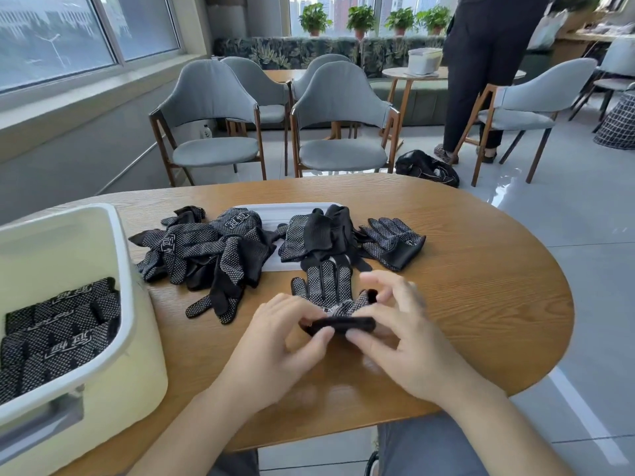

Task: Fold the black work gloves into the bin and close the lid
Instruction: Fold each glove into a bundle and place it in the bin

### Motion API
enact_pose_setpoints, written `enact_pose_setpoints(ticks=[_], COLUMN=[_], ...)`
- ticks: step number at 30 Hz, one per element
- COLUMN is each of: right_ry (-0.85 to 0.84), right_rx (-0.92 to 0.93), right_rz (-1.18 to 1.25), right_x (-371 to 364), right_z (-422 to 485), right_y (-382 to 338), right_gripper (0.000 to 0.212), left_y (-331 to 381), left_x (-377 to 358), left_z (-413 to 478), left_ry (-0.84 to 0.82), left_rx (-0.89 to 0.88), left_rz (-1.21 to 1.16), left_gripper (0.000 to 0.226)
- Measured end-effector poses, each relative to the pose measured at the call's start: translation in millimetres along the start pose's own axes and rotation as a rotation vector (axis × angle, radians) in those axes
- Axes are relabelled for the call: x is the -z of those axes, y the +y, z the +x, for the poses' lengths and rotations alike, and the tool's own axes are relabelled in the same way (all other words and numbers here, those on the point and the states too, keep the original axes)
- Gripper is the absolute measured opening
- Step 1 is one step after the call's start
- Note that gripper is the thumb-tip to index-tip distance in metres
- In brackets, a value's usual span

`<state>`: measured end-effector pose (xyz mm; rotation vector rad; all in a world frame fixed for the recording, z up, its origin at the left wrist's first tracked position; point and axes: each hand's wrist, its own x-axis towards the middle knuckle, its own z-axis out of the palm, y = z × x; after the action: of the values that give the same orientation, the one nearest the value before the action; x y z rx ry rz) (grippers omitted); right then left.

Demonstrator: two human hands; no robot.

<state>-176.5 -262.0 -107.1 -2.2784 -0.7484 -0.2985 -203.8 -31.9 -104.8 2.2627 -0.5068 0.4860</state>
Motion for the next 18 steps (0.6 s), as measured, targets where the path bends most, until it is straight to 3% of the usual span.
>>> enact_pose_setpoints(ticks=[3, 7, 12, 18], right_ry=[0.105, 0.090, 0.165, 0.222], right_rx=[-0.089, -0.226, -0.216, -0.231], right_rz=[0.155, 0.492, 0.609, 0.655], right_x=[12.9, 36.4, 52.0, 56.1], right_z=[32.4, 72.7, 97.5, 101.1], right_y=[-10.7, -27.6, -38.9, -42.4], right_gripper=[0.032, 0.014, 0.013, 0.007], left_y=[15.8, 25.8, 39.4, 40.5], left_x=[11.1, 27.6, 40.0, 42.4], left_z=[28.5, 70.7, 95.4, 99.6], left_ry=[0.113, 0.082, 0.154, 0.130], left_rx=[0.179, 0.356, 0.409, 0.434], left_rz=[-0.291, -0.550, -0.723, -0.812], left_gripper=[0.024, 0.025, 0.015, 0.021])
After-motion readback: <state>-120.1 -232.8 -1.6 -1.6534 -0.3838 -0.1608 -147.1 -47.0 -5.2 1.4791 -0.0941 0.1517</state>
